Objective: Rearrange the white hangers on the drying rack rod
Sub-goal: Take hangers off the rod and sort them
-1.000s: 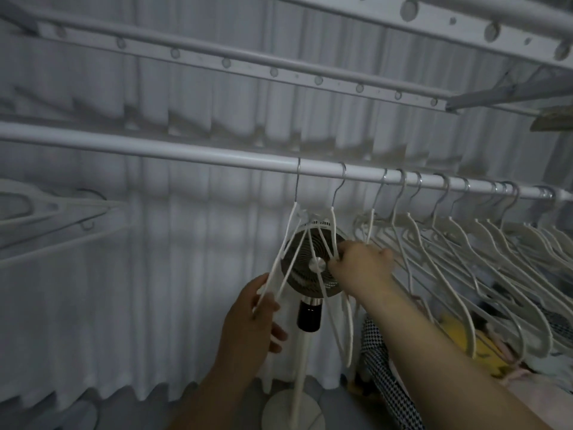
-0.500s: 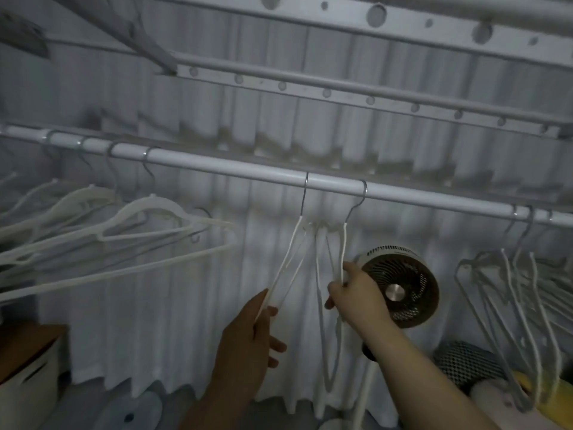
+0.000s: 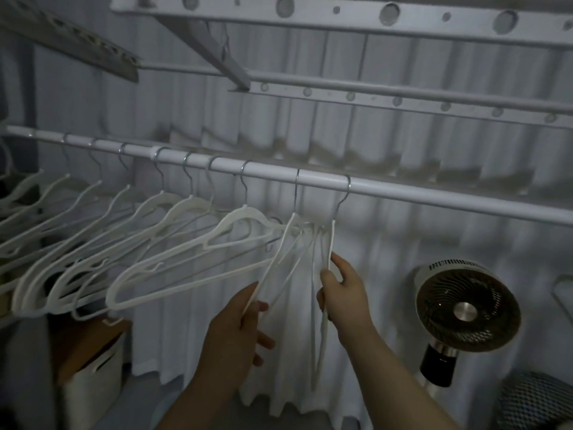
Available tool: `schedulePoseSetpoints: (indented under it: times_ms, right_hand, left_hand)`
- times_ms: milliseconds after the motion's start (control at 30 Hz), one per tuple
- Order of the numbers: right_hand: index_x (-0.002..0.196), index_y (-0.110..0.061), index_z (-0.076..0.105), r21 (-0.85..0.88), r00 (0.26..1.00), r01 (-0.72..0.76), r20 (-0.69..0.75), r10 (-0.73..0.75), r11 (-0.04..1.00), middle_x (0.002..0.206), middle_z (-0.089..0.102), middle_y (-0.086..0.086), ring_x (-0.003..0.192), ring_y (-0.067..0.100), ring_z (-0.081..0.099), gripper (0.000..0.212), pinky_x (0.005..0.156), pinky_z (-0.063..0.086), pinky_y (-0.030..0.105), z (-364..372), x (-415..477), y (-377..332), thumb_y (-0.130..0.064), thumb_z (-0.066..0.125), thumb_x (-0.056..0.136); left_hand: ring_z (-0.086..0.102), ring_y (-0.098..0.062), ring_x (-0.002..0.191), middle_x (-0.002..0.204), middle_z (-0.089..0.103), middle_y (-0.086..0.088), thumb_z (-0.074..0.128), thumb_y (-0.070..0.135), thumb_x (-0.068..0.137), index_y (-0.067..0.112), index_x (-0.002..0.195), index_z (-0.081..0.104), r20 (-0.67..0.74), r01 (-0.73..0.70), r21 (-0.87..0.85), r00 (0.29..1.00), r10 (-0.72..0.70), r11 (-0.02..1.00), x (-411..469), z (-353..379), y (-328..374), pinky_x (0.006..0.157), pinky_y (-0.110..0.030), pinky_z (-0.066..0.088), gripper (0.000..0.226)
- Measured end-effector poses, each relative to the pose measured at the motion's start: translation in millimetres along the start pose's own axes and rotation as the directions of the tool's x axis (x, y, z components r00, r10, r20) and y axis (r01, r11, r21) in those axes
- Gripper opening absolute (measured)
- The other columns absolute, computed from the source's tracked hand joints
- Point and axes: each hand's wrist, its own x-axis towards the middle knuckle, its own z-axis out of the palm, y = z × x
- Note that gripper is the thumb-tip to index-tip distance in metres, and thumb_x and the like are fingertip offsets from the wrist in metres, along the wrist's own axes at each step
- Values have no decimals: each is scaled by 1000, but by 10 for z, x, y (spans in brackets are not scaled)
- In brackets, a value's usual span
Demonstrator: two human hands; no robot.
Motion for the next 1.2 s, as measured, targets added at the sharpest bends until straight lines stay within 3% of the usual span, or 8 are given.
schedulePoseSetpoints:
  times_ms: [267,533,633,833,1200]
  right_hand:
    - [128,-18,47,21,997,14,79,-15,1000,50,46,2,27,-1,41,39,32,32,10,270,24,-27,-8,43,91]
    - [128,-19,47,30,997,21,79,-23,999,50,46,2,28,-1,42,38,33,33,10,296,25,0,-8,41,92]
    - [129,-19,45,23,997,16,75,-18,1000,51,45,3,28,-1,41,39,33,33,10,269,20,-15,-8,42,92]
    - [128,-20,46,-5,997,27,71,-27,1000,52,45,3,27,-1,41,39,32,33,10,221,3,-57,-7,41,92]
    - [131,-20,44,-45,998,21,60,-18,999,52,46,3,28,-1,42,40,33,33,10,164,-3,-54,-9,41,92]
  left_hand:
    - [59,-4,40,90,56,13,36,8,95,21,124,48,-71,-2,37,997,5,999,91,-176,-65,32,-16,43,34]
    - [57,-6,37,91,54,15,35,10,95,28,126,43,-63,18,58,998,-14,998,81,-158,-99,31,-16,41,36]
    - [53,-12,42,86,53,18,35,15,95,27,128,44,-90,18,143,996,-5,990,75,-146,-94,30,-14,39,36]
    - [49,-7,46,86,50,17,35,16,95,26,134,39,-69,-30,216,997,45,976,52,-71,-61,30,-12,38,41]
    - [48,-7,49,113,58,2,36,14,95,26,137,34,-62,-3,208,998,16,978,49,-35,-60,31,-12,40,44]
